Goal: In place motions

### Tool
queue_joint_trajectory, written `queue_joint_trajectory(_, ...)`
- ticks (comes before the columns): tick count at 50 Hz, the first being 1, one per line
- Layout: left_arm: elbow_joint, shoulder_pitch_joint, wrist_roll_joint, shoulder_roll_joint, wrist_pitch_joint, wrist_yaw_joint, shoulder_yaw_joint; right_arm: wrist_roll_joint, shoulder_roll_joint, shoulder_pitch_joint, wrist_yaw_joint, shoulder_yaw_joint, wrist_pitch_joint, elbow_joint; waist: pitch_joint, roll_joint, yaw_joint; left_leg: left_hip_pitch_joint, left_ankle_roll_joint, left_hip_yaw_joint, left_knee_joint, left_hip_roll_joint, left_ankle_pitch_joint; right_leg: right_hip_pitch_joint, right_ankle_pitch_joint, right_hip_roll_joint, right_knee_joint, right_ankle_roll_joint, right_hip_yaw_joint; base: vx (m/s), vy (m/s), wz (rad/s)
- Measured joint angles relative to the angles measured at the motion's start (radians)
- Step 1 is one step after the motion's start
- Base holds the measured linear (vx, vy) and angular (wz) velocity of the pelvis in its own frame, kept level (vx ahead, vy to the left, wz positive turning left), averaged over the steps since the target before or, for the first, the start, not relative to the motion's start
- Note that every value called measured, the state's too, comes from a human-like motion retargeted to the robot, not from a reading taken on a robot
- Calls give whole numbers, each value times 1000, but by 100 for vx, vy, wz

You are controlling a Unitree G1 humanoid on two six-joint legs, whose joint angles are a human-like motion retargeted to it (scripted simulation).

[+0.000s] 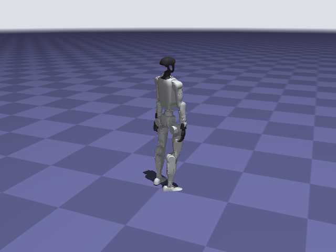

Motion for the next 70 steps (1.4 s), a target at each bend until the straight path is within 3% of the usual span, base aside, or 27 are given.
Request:
queue_joint_trajectory(35,6,26,-2,30,-13,-11,21,-45,5,-3,0,19,-1,-15,19,6,-29,16,-10,47,-3,8,-21,-28,16,-4,17,-3,48,0,-1,-3)
queue_joint_trajectory(42,13,65,-16,66,65,-9,-22,-175,-7,23,-24,22,-71,-66,32,13,-56,29,-18,105,-9,23,-29,-60,28,3,30,-4,109,-1,-3,-42)
queue_joint_trajectory(46,13,0,-18,56,97,-2,-69,-218,-52,78,-89,18,-56,-28,39,18,-69,27,-17,117,-9,25,-29,-66,30,4,31,-2,121,0,1,-25)
queue_joint_trajectory(48,13,-86,-48,37,87,6,-57,-227,-83,112,-111,9,-22,10,49,3,47,47,-26,232,-14,30,-41,-117,21,16,79,-10,238,-4,1,-180)
queue_joint_trajectory(52,-2,-276,-112,-24,21,-14,-58,-204,-123,199,-137,-45,46,103,84,1,-71,30,-9,68,0,14,-22,-36,31,-16,33,-2,71,-1,-1,154)
queue_joint_trajectory(57,-145,-425,-118,-67,-53,-45,-104,-143,-158,283,-170,-102,94,159,98,-11,-45,21,-5,47,5,6,-16,-8,20,-17,22,-12,46,-1,0,32)
queue_joint_trajectory(62,-236,-492,-67,-89,-117,17,-132,25,-172,304,-200,-147,106,159,94,3,-31,1,-5,22,10,6,-11,-1,16,-18,13,-13,19,0,5,26)
queue_joint_trajectory(66,-217,-430,-55,-99,-140,61,-116,136,-145,223,-224,-81,106,159,83,12,0,-4,-7,14,11,6,-12,-1,15,-16,11,-13,10,2,4,8)
queue_joint_trajectory(70,-108,-288,-66,-67,-109,47,-99,59,-81,66,-206,95,121,159,64,15,25,2,-10,12,7,8,-14,-2,16,-12,11,-14,6,5,0,3)
